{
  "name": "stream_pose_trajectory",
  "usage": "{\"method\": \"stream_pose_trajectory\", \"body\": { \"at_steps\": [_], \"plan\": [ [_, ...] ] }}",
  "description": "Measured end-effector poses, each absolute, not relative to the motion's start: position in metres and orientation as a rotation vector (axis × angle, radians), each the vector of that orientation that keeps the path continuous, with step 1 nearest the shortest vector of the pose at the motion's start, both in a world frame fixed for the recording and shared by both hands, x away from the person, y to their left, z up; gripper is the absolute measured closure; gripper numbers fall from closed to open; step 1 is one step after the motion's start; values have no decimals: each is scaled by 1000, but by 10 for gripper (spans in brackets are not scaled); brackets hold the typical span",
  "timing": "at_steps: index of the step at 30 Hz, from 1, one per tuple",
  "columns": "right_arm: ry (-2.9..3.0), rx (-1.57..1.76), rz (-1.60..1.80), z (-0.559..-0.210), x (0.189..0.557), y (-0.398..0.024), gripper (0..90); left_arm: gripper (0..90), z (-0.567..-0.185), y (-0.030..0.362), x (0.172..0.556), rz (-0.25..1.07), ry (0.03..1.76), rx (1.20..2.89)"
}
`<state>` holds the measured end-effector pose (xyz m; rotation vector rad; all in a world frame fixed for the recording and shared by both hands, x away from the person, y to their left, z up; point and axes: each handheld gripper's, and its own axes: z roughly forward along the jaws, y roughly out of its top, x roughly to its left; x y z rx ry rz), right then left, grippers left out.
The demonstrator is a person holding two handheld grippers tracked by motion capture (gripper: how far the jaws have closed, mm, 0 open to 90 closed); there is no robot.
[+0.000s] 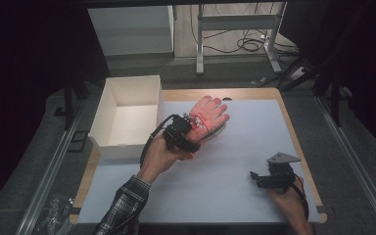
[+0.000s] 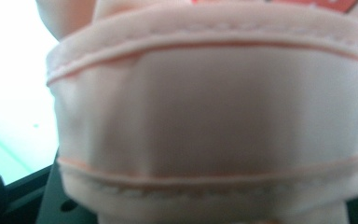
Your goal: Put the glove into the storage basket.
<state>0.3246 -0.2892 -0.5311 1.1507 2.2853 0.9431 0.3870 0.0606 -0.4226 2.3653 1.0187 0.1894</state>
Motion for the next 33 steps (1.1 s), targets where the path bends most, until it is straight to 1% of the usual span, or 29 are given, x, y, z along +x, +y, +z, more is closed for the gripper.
{"method": "stream_pose_trajectory", "body": {
  "at_steps": [8,17,25,33],
  "plan": [
    [2285,1151,944,-531,325,-289,137,385,-402,70,407,225,1078,2342],
    [2285,1150,944,-531,325,-289,138,382,-382,85,421,273,1138,2304],
    [2284,1151,945,-531,325,-289,138,382,-359,112,430,334,1222,2240],
    [2284,1150,944,-531,325,-289,137,381,-349,139,433,377,1305,2193]
  ]
}}
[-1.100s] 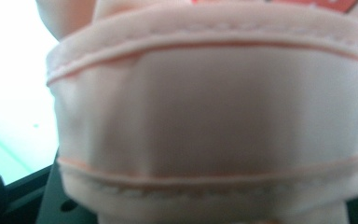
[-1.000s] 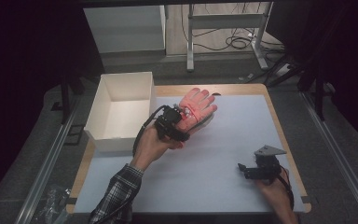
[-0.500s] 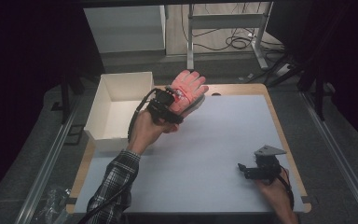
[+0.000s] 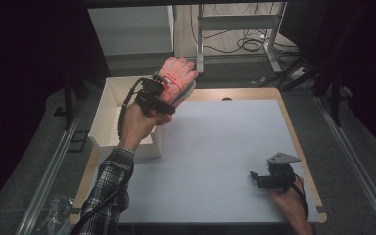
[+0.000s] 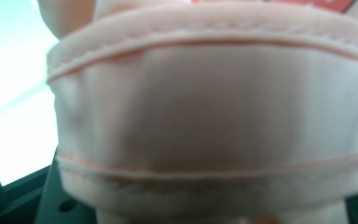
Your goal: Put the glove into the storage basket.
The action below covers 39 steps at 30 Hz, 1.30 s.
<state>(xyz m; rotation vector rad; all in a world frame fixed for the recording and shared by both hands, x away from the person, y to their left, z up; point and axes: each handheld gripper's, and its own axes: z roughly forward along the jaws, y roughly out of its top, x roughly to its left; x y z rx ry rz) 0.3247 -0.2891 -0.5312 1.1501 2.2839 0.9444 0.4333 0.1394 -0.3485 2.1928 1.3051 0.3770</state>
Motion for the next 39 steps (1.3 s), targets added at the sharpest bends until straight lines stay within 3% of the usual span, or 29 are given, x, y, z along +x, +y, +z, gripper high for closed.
{"method": "stream_pose_trajectory", "body": {
  "at_steps": [11,22,39],
  "plan": [
    [2283,1148,944,-531,325,-289,138,376,-350,194,432,426,1467,2095],
    [2284,1150,944,-531,325,-289,138,371,-374,233,431,463,1586,2038],
    [2284,1150,944,-531,325,-289,138,371,-432,232,460,444,1680,2068]
  ]
}}
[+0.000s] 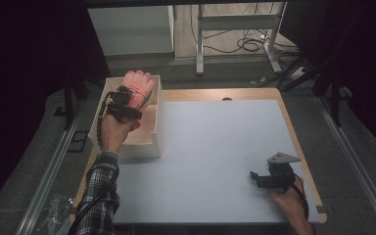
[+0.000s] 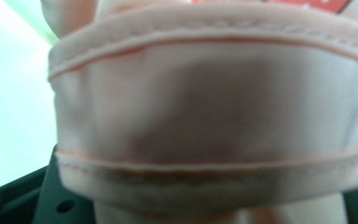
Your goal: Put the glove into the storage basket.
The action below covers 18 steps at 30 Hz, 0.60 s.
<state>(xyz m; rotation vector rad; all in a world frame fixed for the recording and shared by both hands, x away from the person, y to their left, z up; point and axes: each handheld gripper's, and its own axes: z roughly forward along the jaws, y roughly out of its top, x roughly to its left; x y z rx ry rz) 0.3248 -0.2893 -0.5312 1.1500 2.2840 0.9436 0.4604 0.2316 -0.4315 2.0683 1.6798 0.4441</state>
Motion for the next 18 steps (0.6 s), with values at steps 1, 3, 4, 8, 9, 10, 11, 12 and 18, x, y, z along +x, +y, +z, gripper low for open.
{"method": "stream_pose_trajectory", "body": {
  "at_steps": [1,3,4,8,9,10,11,12,18],
  "plan": [
    [2284,1150,943,-531,325,-289,137,371,-435,232,462,441,1686,2071],
    [2284,1150,944,-531,325,-289,138,371,-442,232,466,439,1703,2074],
    [2284,1149,944,-531,325,-289,138,371,-445,232,467,435,1709,2075],
    [2284,1149,944,-531,325,-289,137,370,-456,230,474,440,1730,2099],
    [2284,1149,944,-531,325,-289,137,370,-459,229,475,436,1737,2104],
    [2284,1148,944,-531,325,-289,138,369,-461,228,476,430,1737,2110],
    [2284,1149,943,-531,325,-289,137,368,-463,227,477,430,1738,2120],
    [2284,1149,943,-531,325,-289,137,368,-465,225,478,423,1739,2134],
    [2284,1149,944,-531,325,-289,137,357,-478,215,484,338,1766,2201]
  ]
}}
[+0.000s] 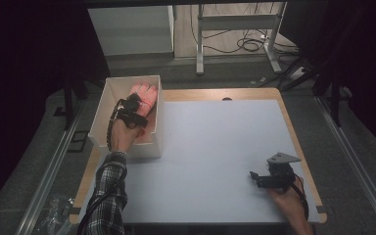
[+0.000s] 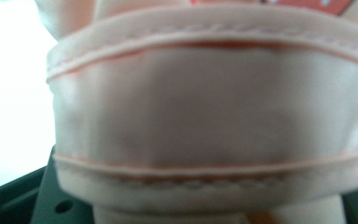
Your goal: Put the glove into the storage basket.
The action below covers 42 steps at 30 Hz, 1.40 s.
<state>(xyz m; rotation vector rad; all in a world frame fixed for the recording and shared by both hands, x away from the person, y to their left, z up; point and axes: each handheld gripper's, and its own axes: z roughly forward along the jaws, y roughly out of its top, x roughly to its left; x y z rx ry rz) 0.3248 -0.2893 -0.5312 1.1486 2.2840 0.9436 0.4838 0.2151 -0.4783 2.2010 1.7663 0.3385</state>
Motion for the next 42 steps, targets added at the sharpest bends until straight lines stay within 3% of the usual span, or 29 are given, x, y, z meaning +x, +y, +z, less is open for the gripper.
{"method": "stream_pose_trajectory", "body": {
  "at_steps": [6,10,18,42],
  "plan": [
    [2284,1149,944,-531,325,-289,137,306,-484,208,492,274,1808,2276],
    [2284,1149,944,-531,325,-289,137,192,-490,201,499,228,1825,2345],
    [2284,1149,944,-531,325,-289,138,54,-488,200,499,88,1752,2363],
    [2284,1150,944,-531,325,-289,138,28,-448,223,467,229,1654,2266]
  ]
}}
